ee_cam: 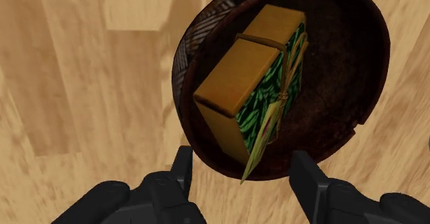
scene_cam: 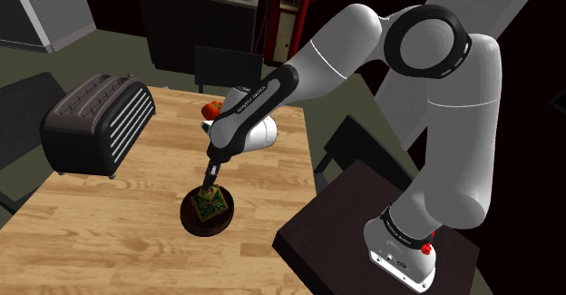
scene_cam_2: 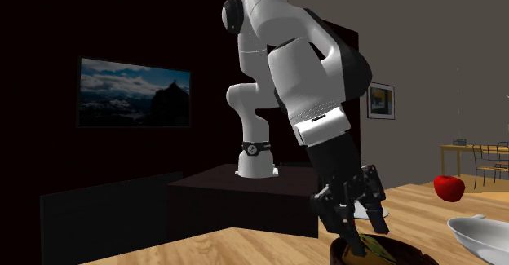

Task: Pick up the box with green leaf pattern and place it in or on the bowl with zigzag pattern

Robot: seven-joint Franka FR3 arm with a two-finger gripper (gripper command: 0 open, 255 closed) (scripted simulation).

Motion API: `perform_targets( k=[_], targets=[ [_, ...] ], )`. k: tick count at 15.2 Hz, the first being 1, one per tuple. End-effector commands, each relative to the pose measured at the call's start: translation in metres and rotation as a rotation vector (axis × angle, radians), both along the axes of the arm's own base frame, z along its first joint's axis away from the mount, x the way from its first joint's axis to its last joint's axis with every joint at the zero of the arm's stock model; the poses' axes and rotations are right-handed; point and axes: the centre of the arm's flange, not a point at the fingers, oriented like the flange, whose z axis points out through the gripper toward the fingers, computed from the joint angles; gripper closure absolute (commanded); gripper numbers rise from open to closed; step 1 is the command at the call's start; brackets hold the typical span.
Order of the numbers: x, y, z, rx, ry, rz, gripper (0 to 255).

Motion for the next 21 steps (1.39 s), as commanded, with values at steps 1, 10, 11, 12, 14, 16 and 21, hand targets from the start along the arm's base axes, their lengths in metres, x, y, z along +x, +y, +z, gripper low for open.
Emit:
perform_targets(
  k=[1,10,11,12,14,16,21],
  targets=[
    [0.000,0.000,0.000,0.000,0.000,0.000,255],
    [0.000,0.000,0.005,0.000,0.000,0.000,255],
    [0.000,0.000,0.010,0.000,0.000,0.000,255],
    [0.000,0.000,0.016,0.000,0.000,0.000,255],
    [0.000,0.000,0.026,0.000,0.000,0.000,255],
    [0.000,0.000,0.037,0.000,0.000,0.000,255],
    [0.000,0.000,0.063,0.000,0.000,0.000,255]
  ],
)
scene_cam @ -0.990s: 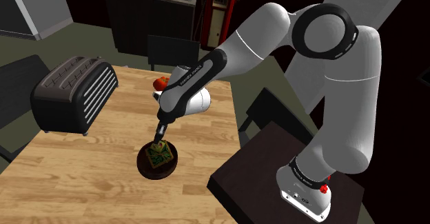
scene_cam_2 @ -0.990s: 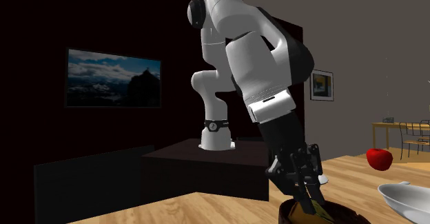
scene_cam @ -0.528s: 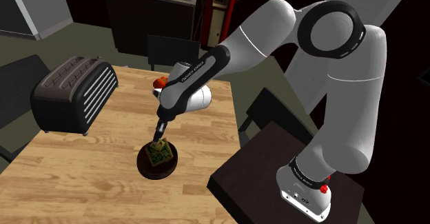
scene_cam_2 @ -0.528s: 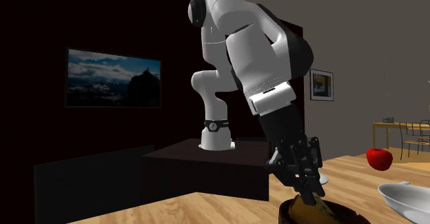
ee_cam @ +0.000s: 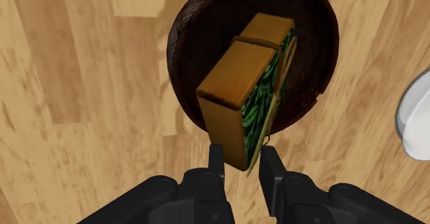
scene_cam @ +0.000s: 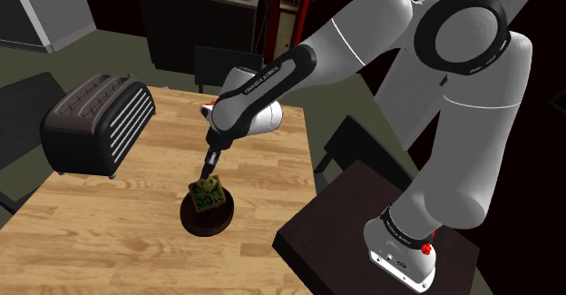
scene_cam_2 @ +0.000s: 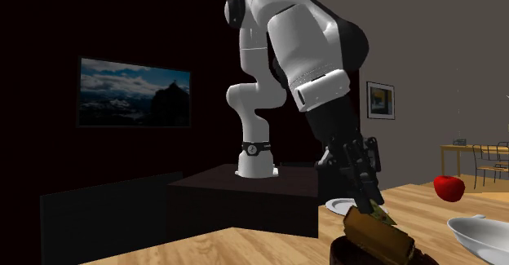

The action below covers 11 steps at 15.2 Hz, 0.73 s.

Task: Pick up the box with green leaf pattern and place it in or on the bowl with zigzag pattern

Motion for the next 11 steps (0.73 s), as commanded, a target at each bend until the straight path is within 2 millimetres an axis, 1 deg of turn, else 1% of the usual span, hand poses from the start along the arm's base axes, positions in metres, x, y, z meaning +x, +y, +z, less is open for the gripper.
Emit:
perform_targets(
  k=[1,11],
  targets=[
    [0.000,0.000,0.010,0.000,0.000,0.000,255],
    [0.000,0.000,0.063,0.000,0.000,0.000,255]
  ],
)
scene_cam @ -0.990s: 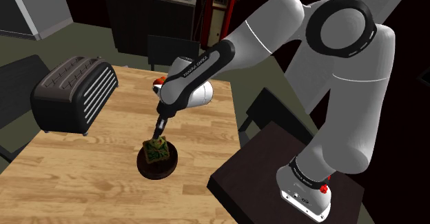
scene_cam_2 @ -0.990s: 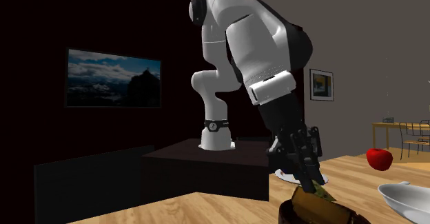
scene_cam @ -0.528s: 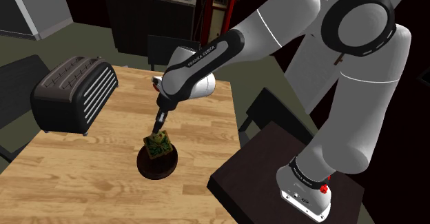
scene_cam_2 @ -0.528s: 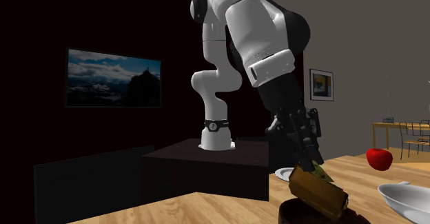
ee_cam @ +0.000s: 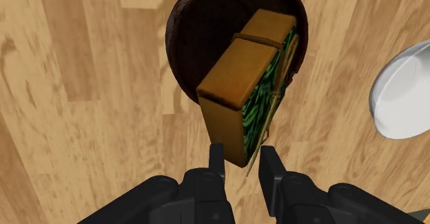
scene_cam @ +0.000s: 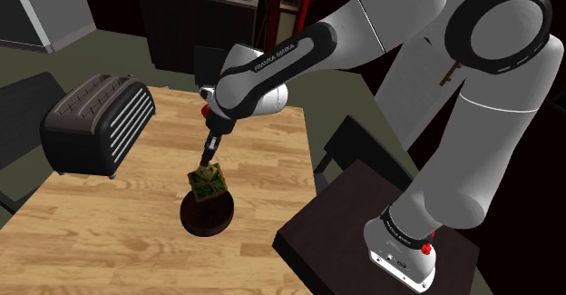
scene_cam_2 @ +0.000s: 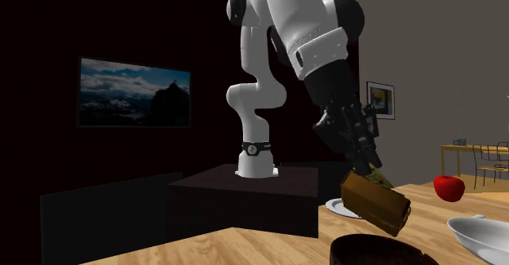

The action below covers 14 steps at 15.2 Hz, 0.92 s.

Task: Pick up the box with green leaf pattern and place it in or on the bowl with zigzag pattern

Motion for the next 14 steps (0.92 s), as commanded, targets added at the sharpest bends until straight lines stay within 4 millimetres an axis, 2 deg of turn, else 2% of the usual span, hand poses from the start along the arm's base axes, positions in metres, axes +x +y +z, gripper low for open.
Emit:
perform_targets(
  k=[1,4,7,8,14],
  targets=[
    [-0.001,0.002,0.011,0.000,0.000,0.000,255],
    [-0.001,0.002,0.023,0.000,0.000,0.000,255],
    [-0.013,0.009,0.060,0.000,0.000,0.000,255],
    [-0.020,0.013,0.082,0.000,0.000,0.000,255],
    [-0.020,0.013,0.050,0.000,0.000,0.000,255]
  ],
)
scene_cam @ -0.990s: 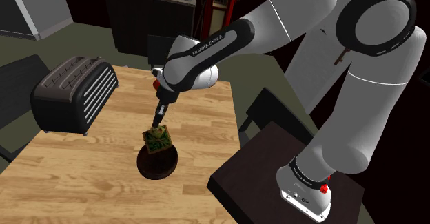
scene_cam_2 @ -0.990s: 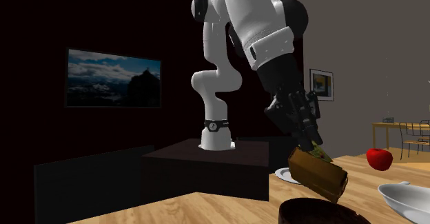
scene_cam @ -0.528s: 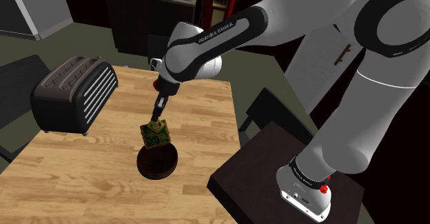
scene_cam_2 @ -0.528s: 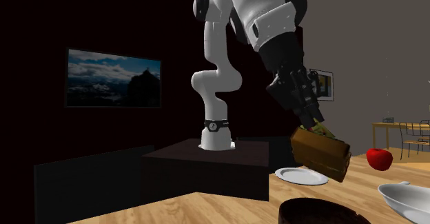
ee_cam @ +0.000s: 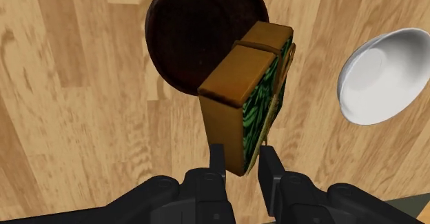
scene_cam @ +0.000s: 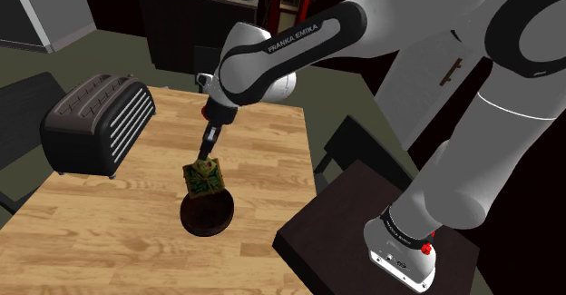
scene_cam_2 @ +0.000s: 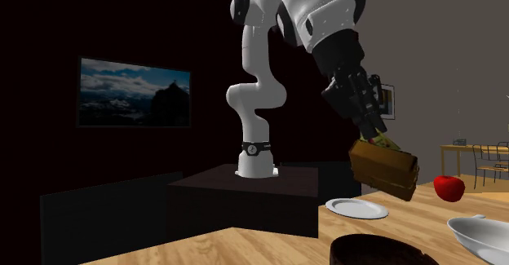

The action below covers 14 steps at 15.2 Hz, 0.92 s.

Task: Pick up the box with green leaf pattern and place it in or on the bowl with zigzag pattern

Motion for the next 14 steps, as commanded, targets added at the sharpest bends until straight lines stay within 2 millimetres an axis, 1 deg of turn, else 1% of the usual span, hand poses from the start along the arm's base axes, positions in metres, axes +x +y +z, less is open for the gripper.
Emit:
perform_targets(
  k=[1,14],
  targets=[
    [0.000,0.000,-0.010,0.000,-0.001,0.000,255],
    [0.000,0.000,-0.079,0.000,-0.001,0.000,255]
  ],
)
